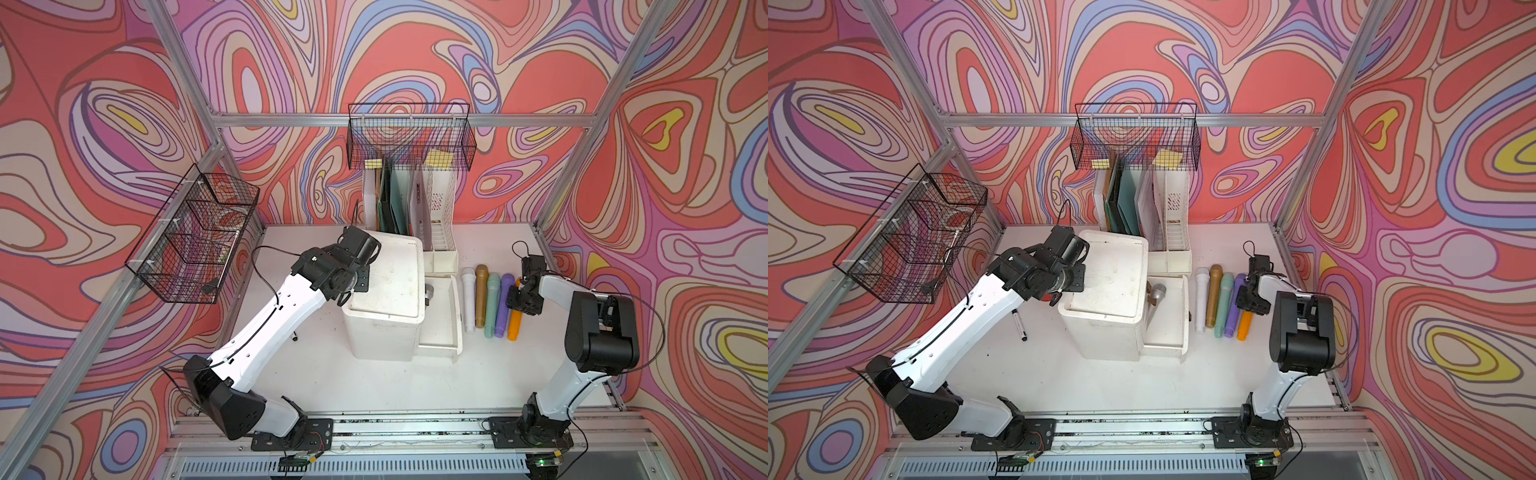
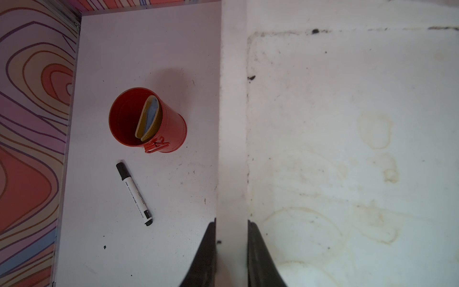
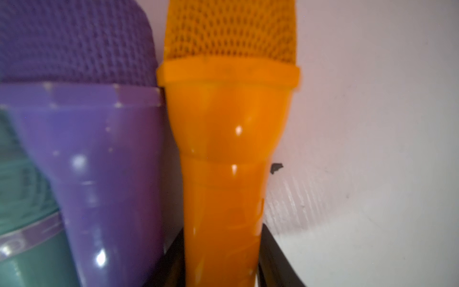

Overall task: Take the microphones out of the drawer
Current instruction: Place the microphone at the center of the board, then pick up the microphone from the drawer.

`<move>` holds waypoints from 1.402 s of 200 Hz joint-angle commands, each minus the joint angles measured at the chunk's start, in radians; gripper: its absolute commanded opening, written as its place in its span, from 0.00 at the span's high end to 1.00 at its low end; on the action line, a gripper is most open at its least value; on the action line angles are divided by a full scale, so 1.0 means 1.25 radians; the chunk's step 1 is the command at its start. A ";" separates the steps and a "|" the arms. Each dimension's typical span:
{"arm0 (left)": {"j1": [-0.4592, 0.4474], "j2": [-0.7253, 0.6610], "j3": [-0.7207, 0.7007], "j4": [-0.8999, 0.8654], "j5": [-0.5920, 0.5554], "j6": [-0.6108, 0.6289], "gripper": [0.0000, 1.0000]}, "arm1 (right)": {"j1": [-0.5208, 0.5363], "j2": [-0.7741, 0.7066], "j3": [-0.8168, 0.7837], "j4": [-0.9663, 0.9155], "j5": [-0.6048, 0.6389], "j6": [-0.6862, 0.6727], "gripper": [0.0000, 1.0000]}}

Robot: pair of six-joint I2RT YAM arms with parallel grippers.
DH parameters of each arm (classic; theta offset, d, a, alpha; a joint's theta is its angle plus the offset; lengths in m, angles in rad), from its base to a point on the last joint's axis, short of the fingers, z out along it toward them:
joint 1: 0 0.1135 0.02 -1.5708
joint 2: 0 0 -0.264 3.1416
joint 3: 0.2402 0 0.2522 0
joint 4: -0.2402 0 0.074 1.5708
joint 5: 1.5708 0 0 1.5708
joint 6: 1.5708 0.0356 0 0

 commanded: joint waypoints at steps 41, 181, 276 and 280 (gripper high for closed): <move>0.003 0.017 -0.013 -0.072 -0.063 0.034 1.00 | -0.002 -0.091 0.030 -0.056 -0.010 0.006 0.55; 0.003 0.024 -0.011 -0.067 -0.062 0.037 1.00 | 0.002 -0.314 0.065 -0.155 -0.341 0.138 0.51; 0.003 0.031 -0.011 -0.063 -0.056 0.035 1.00 | 0.187 -0.471 -0.098 0.021 -0.438 0.403 0.48; 0.003 0.031 -0.011 -0.063 -0.056 0.036 1.00 | 0.204 -0.474 -0.106 0.036 -0.437 0.418 0.48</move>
